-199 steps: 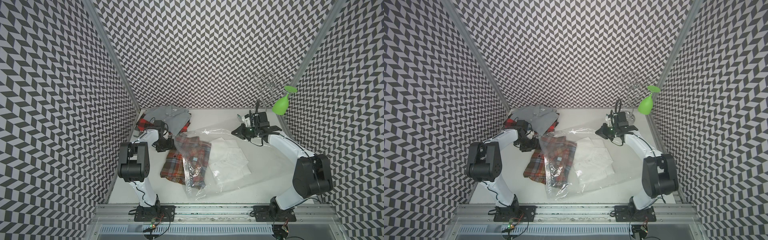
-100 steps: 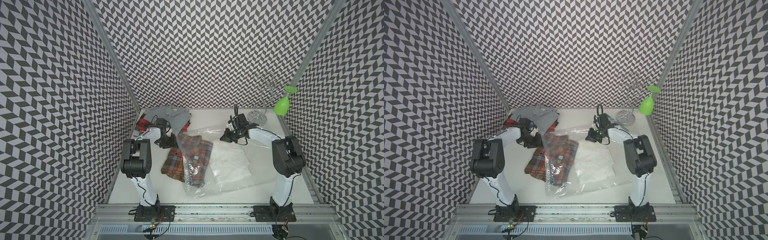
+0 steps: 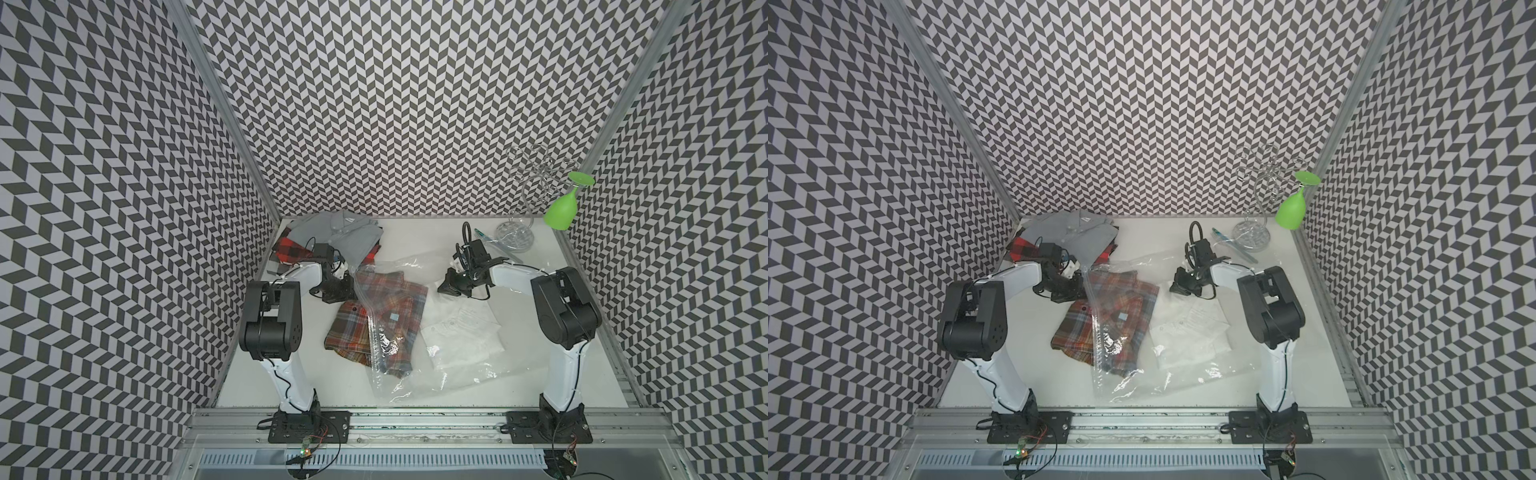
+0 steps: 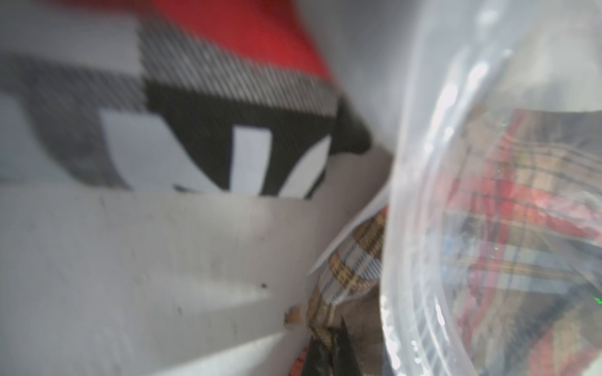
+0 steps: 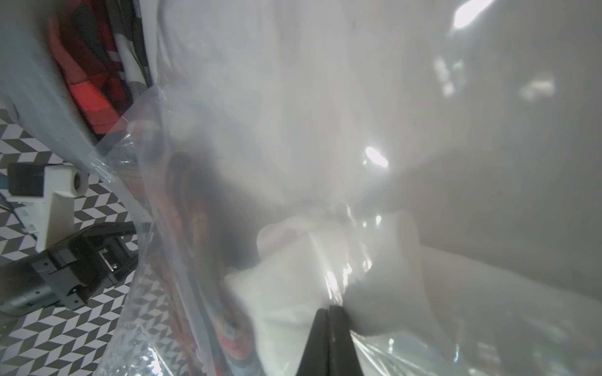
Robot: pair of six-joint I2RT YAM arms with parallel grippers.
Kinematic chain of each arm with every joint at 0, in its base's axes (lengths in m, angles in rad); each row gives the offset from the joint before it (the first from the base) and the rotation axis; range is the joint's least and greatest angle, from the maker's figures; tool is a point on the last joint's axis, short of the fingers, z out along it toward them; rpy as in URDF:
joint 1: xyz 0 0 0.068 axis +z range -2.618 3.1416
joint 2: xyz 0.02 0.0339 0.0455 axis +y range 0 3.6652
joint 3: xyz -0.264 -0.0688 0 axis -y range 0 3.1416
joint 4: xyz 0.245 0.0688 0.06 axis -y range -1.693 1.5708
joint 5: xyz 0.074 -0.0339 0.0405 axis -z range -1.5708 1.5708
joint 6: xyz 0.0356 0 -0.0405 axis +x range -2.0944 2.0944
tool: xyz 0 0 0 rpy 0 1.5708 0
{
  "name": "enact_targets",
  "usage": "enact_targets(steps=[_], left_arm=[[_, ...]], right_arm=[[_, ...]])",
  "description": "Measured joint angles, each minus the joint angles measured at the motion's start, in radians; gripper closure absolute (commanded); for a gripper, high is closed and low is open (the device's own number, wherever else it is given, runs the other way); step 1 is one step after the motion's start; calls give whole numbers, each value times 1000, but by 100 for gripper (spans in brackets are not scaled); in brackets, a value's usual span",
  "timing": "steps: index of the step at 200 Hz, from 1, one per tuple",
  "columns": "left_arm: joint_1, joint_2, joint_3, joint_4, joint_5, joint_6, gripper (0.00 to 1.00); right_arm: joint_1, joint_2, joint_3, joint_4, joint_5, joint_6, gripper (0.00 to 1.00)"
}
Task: Take the shirt out of the vacuum bag
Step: Take out the shirt from the vacuum bag, then place the shirt at the center of the board.
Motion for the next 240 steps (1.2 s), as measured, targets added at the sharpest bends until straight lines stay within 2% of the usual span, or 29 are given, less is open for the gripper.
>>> enact_targets(steps=[35,95,110,127,150,182,187,196,206,213,235,240], left_arm=[[46,-141,-67,-6,60,-25,100],[273,-333,-227,-27,144,-89,100],[359,-381,-278,-23,172,-117,100],[502,-441,-337,-19,206,-151,100],[671,-513,-388,-11,203,-208,100],[776,-588,-423,-3,175,-279,100],[783,-591,-423,-3,174,-289,90],[788,-596,-423,3,177,-306,61],[777,-603,-423,10,176,-329,41],[759,-613,-422,9,170,-343,36],[673,-638,-381,-27,136,-366,31],[658,-642,-371,-34,129,-366,27]], right_arm=[[-6,0,-30,58,4,60,100],[-35,-7,-93,177,-16,156,100],[-44,-15,-117,210,-20,182,100],[-57,-23,-142,242,-24,208,100],[-78,-31,-160,263,-23,232,100],[-108,-32,-164,271,-22,246,100],[-112,-32,-164,271,-22,246,100],[-118,-32,-163,270,-22,246,100],[-122,-32,-161,268,-21,245,100],[-123,-32,-159,266,-19,245,100],[-124,-32,-150,248,-14,238,100],[-124,-32,-148,245,-13,237,100]])
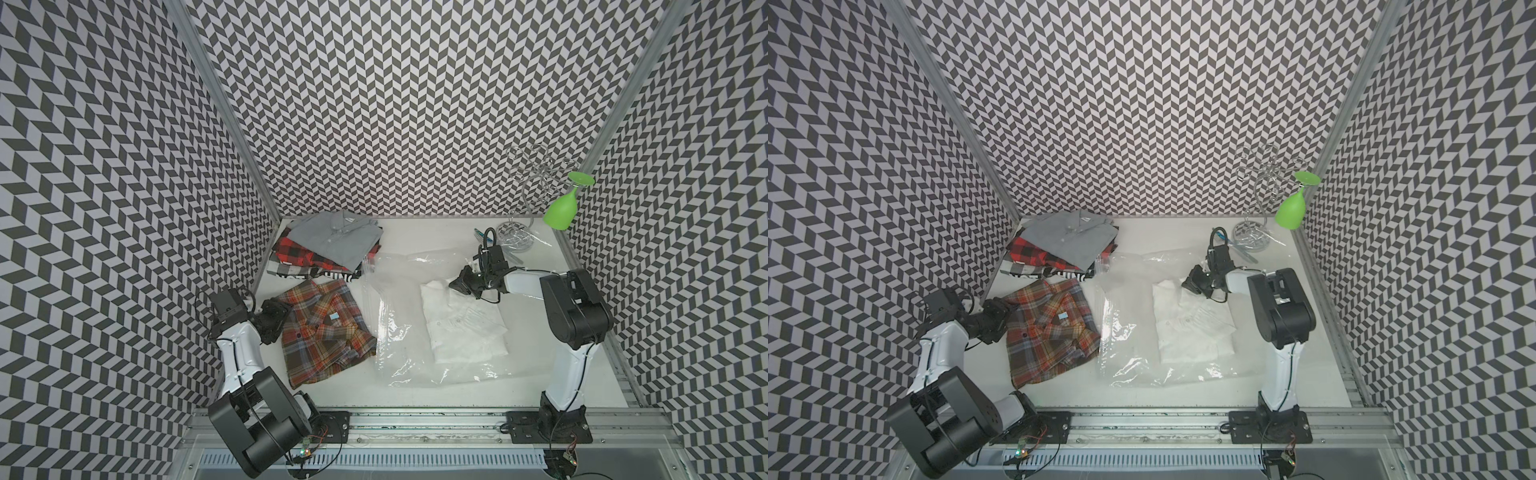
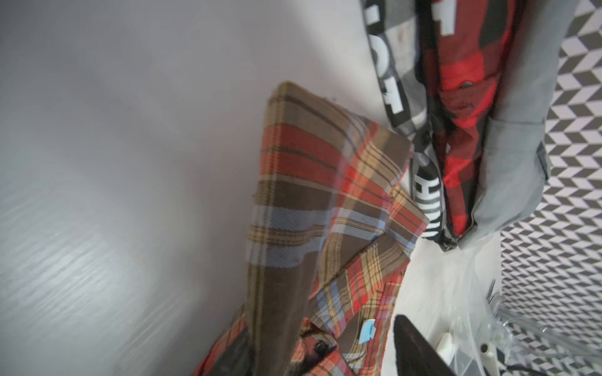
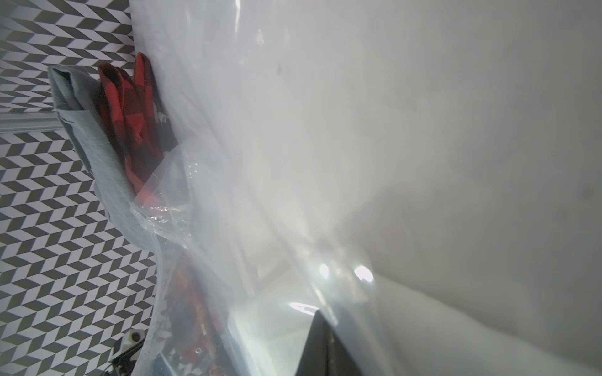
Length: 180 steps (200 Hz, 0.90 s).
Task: Take the shirt out of the vacuum bag
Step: Place the shirt at the center of the board.
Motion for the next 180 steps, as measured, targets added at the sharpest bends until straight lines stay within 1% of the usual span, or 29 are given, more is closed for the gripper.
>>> enact_targets(steps=[28,36,44,64,75,76,79,81,83,111,124,138,162,180], left_arm=[[-58,-38,14,-39,-60,6,24],[-95,-44,16,-49,-80,7,23],[-158,-48,25,-62,-108,6,23],[-378,-66,63,-88,-175,-6,22],[-476,-80,85,-108,-209,-14,21],[-488,-84,87,-111,-213,-16,21],[-508,-88,92,-118,-222,-19,6],[-521,-91,95,-122,-227,-21,2],[-535,-95,97,-127,-232,-18,1],[-681,-123,109,-204,-325,-60,1],[-729,-126,109,-245,-368,-78,1],[-761,-135,109,-280,-399,-94,1],[-826,-148,109,-319,-431,-116,1],[-929,-132,97,-339,-443,-138,1]], right_arm=[[-2,0,0,-3,2,-16,100],[-5,0,0,-4,1,-21,100],[-7,0,0,-4,1,-26,100],[-18,0,-2,-5,-6,-36,100],[-23,0,-2,-5,-8,-40,100],[-24,0,-2,-6,-8,-40,100],[-25,0,-2,-6,-8,-40,100],[-26,0,-2,-6,-8,-41,100],[-26,0,-2,-7,-9,-41,100],[-28,0,-2,-8,-11,-48,100],[-28,0,-2,-8,-11,-50,100],[-28,0,-2,-8,-12,-52,100],[-29,0,-2,-8,-13,-58,100],[-31,0,-2,-8,-15,-59,100]])
